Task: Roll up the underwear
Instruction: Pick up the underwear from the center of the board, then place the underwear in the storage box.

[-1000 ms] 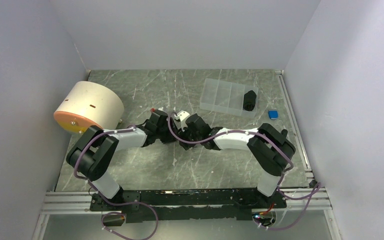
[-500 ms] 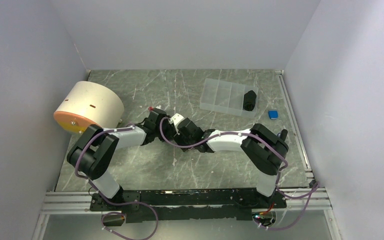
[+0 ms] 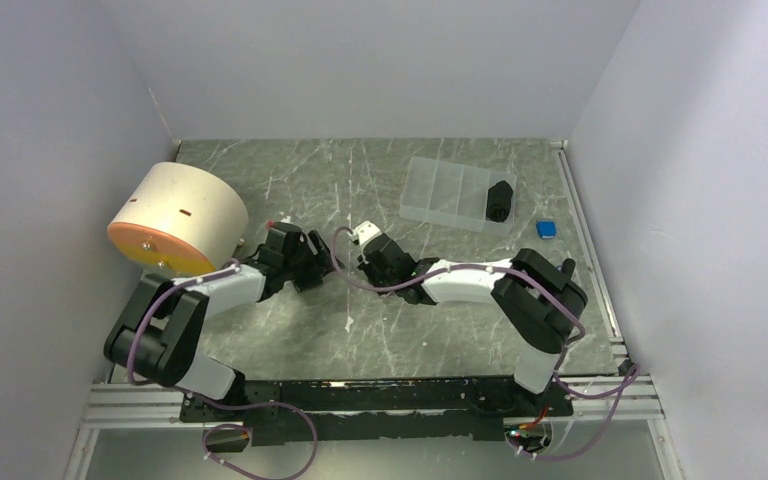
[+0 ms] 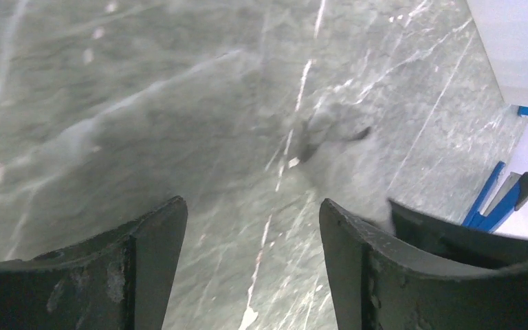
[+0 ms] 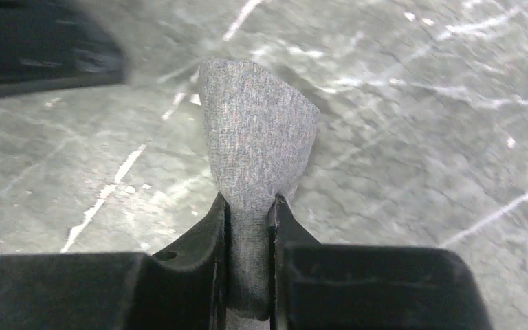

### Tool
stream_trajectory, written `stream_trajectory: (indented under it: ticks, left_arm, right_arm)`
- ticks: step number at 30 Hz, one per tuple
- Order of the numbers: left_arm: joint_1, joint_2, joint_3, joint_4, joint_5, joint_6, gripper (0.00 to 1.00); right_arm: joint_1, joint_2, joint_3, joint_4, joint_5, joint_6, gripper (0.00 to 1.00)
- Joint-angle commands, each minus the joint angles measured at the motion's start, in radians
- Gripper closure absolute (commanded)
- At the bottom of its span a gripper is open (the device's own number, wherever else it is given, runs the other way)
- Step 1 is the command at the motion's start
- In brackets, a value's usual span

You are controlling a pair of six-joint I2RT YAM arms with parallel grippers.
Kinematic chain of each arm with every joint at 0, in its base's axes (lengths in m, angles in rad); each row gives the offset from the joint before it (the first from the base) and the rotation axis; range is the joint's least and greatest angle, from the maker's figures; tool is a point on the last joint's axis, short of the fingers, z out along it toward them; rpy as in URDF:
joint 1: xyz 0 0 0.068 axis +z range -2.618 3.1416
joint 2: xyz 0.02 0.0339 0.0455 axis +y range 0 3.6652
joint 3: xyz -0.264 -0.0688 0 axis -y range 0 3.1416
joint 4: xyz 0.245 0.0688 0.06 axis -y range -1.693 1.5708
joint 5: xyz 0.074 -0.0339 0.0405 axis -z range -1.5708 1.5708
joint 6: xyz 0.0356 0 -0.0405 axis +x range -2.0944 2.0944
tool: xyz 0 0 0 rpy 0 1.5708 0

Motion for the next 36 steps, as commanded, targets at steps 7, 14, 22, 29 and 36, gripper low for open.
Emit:
stream_trajectory:
  ticks: [7,14,22,29,36]
  left_arm:
    - [0.024,-0.218,-0.046,-0.177,-0.018,0.054,0.24]
    - [0.024,-0.298,-0.037,-0.225,0.031,0.125,0.26]
    - [0.024,-0.412,-0.053,-0.284,0.054,0.220,0.14]
    - [0.024,-0.548,-0.016,-0.448,-0.018,0.289,0.09]
    - [0.024,-0.642,0.008,-0.534,-0.085,0.304,0.06]
  right_arm:
    - [-0.136,-0.158,0.132,-0.223,0.066,0.057,1.00]
    - [-0.292,-0.154,0.300,-0.326,0.187,0.049,1.00]
    - [-0.511,0.002,0.543,-0.438,0.310,0.079,1.00]
    - [-0.641,0.168,0.641,-0.441,0.286,0.123,1.00]
    - [-0.700,0.261,0.682,-0.442,0.267,0.173,1.00]
